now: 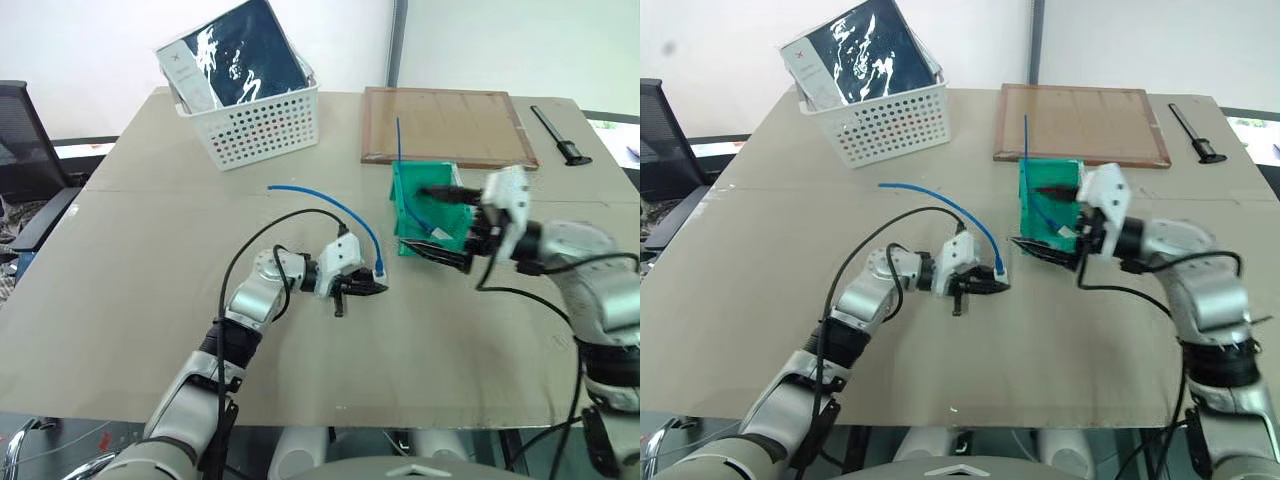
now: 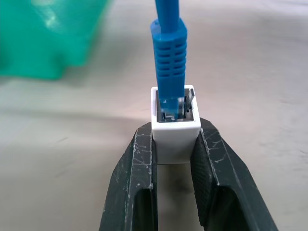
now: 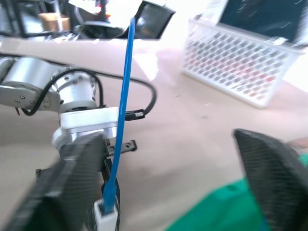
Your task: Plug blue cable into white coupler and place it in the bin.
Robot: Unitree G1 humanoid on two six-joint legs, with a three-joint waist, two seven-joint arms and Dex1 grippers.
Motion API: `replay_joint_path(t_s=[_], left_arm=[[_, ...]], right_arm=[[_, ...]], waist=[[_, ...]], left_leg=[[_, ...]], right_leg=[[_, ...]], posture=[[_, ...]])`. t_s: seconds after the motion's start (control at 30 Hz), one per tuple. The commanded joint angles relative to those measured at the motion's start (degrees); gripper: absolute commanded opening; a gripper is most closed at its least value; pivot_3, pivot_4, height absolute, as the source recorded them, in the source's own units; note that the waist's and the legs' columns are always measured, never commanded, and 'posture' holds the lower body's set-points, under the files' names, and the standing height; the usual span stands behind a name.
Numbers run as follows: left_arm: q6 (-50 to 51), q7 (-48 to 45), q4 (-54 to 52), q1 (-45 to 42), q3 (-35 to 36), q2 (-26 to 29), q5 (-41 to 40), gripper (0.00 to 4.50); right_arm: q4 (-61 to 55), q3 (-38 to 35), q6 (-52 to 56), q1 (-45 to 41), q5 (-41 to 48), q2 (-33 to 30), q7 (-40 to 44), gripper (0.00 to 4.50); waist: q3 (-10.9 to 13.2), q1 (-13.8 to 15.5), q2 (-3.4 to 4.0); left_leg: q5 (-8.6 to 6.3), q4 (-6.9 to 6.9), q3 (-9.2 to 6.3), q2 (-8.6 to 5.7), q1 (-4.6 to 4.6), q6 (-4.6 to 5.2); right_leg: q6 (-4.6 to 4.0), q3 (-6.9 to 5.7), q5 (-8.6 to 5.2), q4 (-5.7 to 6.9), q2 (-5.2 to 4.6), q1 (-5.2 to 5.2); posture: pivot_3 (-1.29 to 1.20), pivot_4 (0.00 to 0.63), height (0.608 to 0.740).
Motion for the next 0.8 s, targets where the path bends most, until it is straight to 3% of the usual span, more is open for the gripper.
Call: replay_joint_path(t_s=[0.03, 0.23, 0.4, 0.53, 0.57, 0.63, 0.8], left_arm=[[17.2, 8.1, -8.9, -5.5, 6.1, -2.8, -7.7, 0.34], [45.5, 18.7, -4.9, -22.0, 12.4, -7.1, -14.7, 0.34], [45.8, 24.9, 13.3, -35.2, 15.2, -12.9, -13.2, 0.34], [37.4, 27.3, 33.1, -43.9, 13.8, -17.5, -9.0, 0.34], [34.6, 27.8, 37.2, -45.4, 13.5, -18.2, -7.8, 1.14], [31.6, 27.4, 42.7, -48.2, 13.8, -19.0, -6.8, 1.7], [34.5, 23.7, 45.5, -51.9, 14.0, -17.0, -6.9, 4.1]], right_arm=[[-9.3, -6.9, -0.1, 8.1, 1.1, -1.2, -4.8, 4.47], [-15.8, -14.7, -3.0, 24.3, -4.3, 1.6, -15.0, 4.47], [-18.1, -17.8, -5.5, 33.1, -6.1, 4.4, -18.8, 4.47], [-17.7, -18.5, -7.7, 35.8, -7.0, 5.1, -20.2, 4.47], [-17.6, -18.5, -8.2, 36.2, -6.9, 5.3, -20.4, 4.5], [-17.6, -18.5, -9.0, 36.9, -6.9, 5.5, -20.7, 4.5], [-17.4, -17.9, -10.8, 38.1, -7.1, 6.1, -21.5, 4.5]], waist=[[0.1, 0.2, 0.1], [0.2, 0.5, -0.01], [0.2, 0.4, 0.0], [0.2, -0.1, 0.0], [0.2, -0.3, 0.0], [0.2, -0.6, -0.02], [0.3, -0.8, -0.03]], left_leg=[[-0.01, 0.0, 0.04, -0.05, -0.01, 0.0], [0.0, 0.08, 0.06, -0.29, 0.09, 0.0], [0.03, 0.11, 0.16, -0.31, 0.19, -0.02], [0.03, 0.08, 0.22, -0.32, 0.16, -0.02], [0.03, 0.05, 0.25, -0.33, 0.15, -0.02], [0.02, -0.01, 0.25, -0.32, 0.14, -0.02], [0.02, -0.06, 0.25, -0.32, 0.05, -0.02]], right_leg=[[0.01, 0.04, 0.0, -0.04, -0.03, 0.0], [0.25, 0.03, -0.13, 0.02, -0.19, 0.14], [0.29, -0.1, -0.17, 0.08, -0.16, 0.22], [0.26, -0.08, -0.16, -0.01, -0.15, 0.21], [0.25, -0.05, -0.15, -0.09, -0.15, 0.21], [0.13, -0.03, -0.08, -0.13, -0.15, 0.21], [0.12, -0.03, -0.08, -0.13, -0.15, 0.11]], posture=[[0.0, 0.15, 0.738], [0.0, 0.15, 0.738], [0.0, 0.15, 0.738], [0.0, 0.15, 0.738], [0.0, 0.15, 0.738], [0.0, 0.15, 0.738], [0.0, 0.15, 0.738]])
